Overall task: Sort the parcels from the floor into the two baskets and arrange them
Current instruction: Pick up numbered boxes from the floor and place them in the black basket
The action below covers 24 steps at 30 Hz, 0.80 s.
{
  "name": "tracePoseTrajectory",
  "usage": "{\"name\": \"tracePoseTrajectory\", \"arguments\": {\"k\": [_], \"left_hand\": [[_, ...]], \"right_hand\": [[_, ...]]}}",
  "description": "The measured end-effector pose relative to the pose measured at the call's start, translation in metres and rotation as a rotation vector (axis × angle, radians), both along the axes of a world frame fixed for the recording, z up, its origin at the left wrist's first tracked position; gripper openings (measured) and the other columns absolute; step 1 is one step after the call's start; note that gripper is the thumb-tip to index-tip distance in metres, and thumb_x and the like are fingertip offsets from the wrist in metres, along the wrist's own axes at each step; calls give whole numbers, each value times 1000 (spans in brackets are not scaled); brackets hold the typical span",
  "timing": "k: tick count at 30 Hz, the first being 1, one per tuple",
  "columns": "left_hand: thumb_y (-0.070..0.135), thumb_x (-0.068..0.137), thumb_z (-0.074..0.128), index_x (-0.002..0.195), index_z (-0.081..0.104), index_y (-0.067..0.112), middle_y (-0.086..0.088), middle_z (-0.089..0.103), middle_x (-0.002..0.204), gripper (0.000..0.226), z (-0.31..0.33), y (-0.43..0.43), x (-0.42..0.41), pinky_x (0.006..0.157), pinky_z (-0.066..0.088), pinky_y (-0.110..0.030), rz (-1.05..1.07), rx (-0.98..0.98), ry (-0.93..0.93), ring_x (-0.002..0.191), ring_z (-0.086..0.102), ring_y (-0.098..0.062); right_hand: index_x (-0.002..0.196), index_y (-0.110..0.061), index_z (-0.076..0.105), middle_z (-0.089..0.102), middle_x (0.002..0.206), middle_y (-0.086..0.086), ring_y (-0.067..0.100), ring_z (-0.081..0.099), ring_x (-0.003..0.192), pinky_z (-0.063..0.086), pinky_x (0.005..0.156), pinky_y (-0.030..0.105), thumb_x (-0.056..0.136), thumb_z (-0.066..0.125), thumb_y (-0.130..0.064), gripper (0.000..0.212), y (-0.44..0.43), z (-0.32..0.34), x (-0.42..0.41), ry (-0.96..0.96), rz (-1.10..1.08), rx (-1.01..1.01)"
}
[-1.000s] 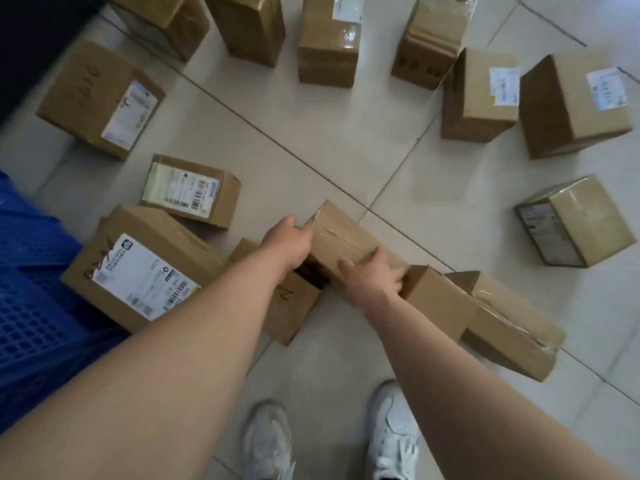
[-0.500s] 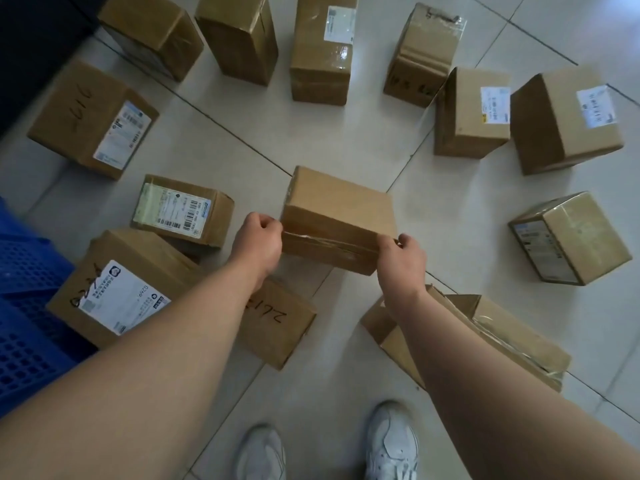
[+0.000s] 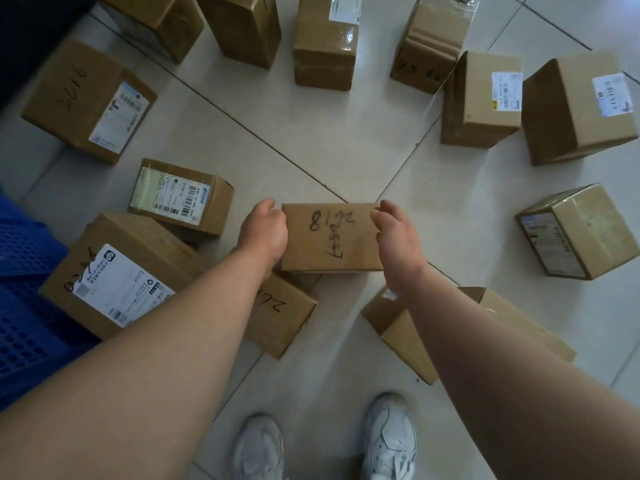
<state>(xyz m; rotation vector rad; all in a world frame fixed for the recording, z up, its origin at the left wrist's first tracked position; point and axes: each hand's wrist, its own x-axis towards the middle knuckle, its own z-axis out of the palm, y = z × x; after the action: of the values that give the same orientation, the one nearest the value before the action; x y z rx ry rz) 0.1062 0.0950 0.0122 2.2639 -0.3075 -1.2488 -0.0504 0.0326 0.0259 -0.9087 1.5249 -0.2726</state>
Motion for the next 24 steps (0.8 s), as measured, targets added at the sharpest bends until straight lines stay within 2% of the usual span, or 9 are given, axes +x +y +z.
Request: {"name": "tracePoseTrajectory", "arguments": {"k": [3, 8, 10, 13, 15, 16, 18, 22, 24], "left_hand": [[18, 104, 34, 150, 32, 21, -2, 36, 153, 47, 6, 14, -10, 106, 32, -35, -8, 30, 4, 138, 35, -23], [17, 101, 38, 146, 35, 11, -12, 45, 145, 46, -6, 65, -23, 90, 39, -34, 80, 274, -31, 127, 47, -32], [18, 99, 41, 139, 43, 5, -16, 51, 137, 41, -12, 91, -32, 81, 41, -34, 85, 378, -30, 120, 52, -35], [18, 97, 43, 129, 50, -4, -19, 56, 130, 41, -25, 124, -45, 71, 47, -37, 114, 512, 51, 112, 57, -36], [18, 94, 45, 131, 49, -2, -20, 56, 129, 42, -35, 139, -48, 78, 50, -37, 195, 520, 85, 111, 57, -36], [18, 94, 46, 134, 45, 1, -20, 55, 131, 43, -39, 142, -48, 86, 48, -38, 243, 493, 82, 113, 55, -36], [16, 95, 46, 139, 38, 4, -18, 53, 133, 47, -45, 146, -45, 93, 45, -37, 318, 433, 83, 115, 54, -36], [21, 93, 49, 135, 44, 5, -16, 55, 129, 45, -50, 144, -39, 89, 46, -37, 419, 345, 80, 111, 56, -35], [27, 91, 51, 134, 46, 7, -14, 55, 130, 48, -48, 140, -35, 90, 48, -38, 431, 344, 58, 110, 57, -35]], "right_hand": [[149, -14, 38, 45, 147, -1, 10, 43, 123, 33, 95, 22, 101, 43, -16, 48, 15, -1, 3, 7, 76, 35], [143, -15, 48, 49, 144, 2, 18, 43, 133, 31, 101, 23, 99, 42, -10, 45, 52, -10, 0, 97, 229, 92], [141, -15, 51, 53, 139, 3, 16, 52, 122, 39, 95, 21, 98, 43, -9, 44, 65, -15, 0, 120, 295, 135], [142, -17, 50, 55, 132, 2, 2, 54, 81, 43, 64, 9, 99, 44, -9, 44, 78, -23, 6, 126, 372, 196], [144, -17, 48, 52, 140, 4, 10, 59, 97, 45, 77, 10, 98, 43, -8, 47, 85, -30, 12, 123, 432, 211], [145, -16, 47, 50, 144, 5, 17, 56, 116, 42, 93, 16, 98, 42, -7, 48, 88, -34, 15, 117, 460, 212], [146, -15, 45, 49, 146, 4, 20, 45, 134, 33, 103, 23, 97, 42, -6, 50, 97, -40, 20, 107, 511, 235], [127, -10, 60, 65, 113, 8, 26, 60, 107, 51, 93, 37, 92, 42, 0, 41, 110, -50, 28, 77, 581, 223], [128, -11, 60, 63, 106, 5, 23, 60, 100, 53, 86, 33, 93, 42, 0, 40, 113, -48, 29, 81, 578, 208]]}}
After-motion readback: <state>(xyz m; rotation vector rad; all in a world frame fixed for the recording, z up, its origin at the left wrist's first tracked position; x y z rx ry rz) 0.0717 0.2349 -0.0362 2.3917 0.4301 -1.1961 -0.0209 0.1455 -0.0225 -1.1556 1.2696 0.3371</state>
